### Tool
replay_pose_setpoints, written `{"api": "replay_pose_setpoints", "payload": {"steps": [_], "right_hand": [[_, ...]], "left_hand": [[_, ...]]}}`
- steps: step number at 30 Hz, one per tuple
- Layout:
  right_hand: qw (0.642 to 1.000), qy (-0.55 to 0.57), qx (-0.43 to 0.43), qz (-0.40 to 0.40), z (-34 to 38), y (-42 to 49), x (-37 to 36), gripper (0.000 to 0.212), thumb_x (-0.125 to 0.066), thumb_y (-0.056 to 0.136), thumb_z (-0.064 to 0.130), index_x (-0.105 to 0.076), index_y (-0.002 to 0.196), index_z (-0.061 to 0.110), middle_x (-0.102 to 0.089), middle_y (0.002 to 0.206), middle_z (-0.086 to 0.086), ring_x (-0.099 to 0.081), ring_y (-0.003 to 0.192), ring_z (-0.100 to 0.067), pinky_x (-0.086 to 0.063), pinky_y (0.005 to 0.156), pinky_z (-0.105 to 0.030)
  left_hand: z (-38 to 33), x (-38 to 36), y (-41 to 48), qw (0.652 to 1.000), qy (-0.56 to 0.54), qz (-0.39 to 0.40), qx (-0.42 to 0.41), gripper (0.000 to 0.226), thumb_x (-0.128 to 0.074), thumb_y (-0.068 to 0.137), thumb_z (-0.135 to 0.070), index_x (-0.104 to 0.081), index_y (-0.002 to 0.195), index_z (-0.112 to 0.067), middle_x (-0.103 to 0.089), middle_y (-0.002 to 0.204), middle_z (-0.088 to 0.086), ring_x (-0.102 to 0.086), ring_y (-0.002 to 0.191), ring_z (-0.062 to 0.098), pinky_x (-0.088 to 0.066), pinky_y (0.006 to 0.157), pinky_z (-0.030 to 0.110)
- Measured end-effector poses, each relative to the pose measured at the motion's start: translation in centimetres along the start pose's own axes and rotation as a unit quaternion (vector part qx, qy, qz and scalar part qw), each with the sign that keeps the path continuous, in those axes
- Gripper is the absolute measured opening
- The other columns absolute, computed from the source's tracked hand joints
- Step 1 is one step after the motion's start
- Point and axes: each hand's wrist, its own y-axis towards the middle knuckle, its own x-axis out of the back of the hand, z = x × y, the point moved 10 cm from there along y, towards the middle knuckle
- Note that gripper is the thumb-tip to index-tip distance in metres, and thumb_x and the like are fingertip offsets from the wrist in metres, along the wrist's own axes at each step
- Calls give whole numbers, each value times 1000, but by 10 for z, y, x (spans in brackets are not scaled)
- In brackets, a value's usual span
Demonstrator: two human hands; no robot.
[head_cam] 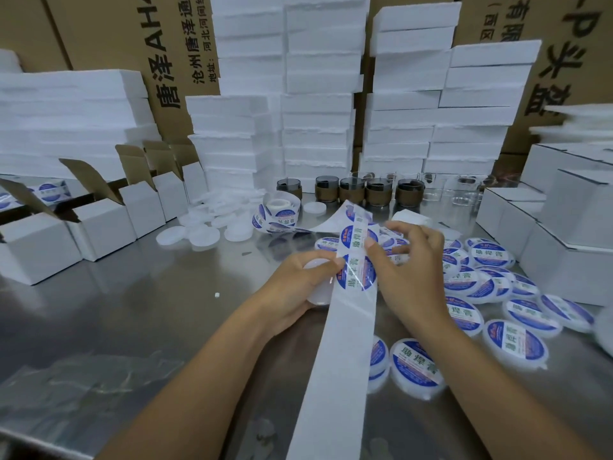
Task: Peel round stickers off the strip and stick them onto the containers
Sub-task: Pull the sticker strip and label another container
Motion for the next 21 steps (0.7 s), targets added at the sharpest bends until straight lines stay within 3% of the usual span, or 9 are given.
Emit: {"api": "replay_pose_setpoints", "payload": {"steps": [3,7,10,14,21], "right_hand": [[987,-85,133,4,29,-8,-5,22,-68,82,28,-66,102,20,-41,129,2,-45,109,-10,-39,85,-28],[945,-212,244,45,43,-20,-24,26,-73,78,23,-70,103,15,-60,113,-4,-51,107,-24,-38,87,-39],[943,-222,243,42,41,-19,-23,27,-75,76,23,-69,101,16,-66,102,-2,-54,102,-24,-32,86,-32],[944,-220,241,42,40,-19,-22,17,-74,77,21,-69,93,17,-68,91,4,-55,95,-21,-27,83,-29],[948,-210,236,43,40,-19,-20,20,-74,77,23,-69,96,17,-69,94,3,-55,97,-21,-28,85,-29]], "left_hand": [[-5,11,1,999,8,-48,-22,14,-61,89,-16,-72,80,-18,-74,89,9,-71,75,18,-56,59,27],[-9,16,0,996,27,-71,-37,14,-62,89,-19,-68,99,-11,-71,101,16,-68,81,22,-58,70,35],[-10,13,-1,996,38,-65,-39,16,-62,89,-19,-66,100,-9,-69,102,19,-67,82,24,-56,73,36],[-10,10,-1,997,35,-57,-38,8,-62,88,-17,-68,85,-14,-71,88,14,-68,70,20,-56,61,27],[-11,7,-3,998,26,-42,-32,10,-59,90,-18,-66,88,-12,-72,86,13,-69,67,19,-53,56,24]]}}
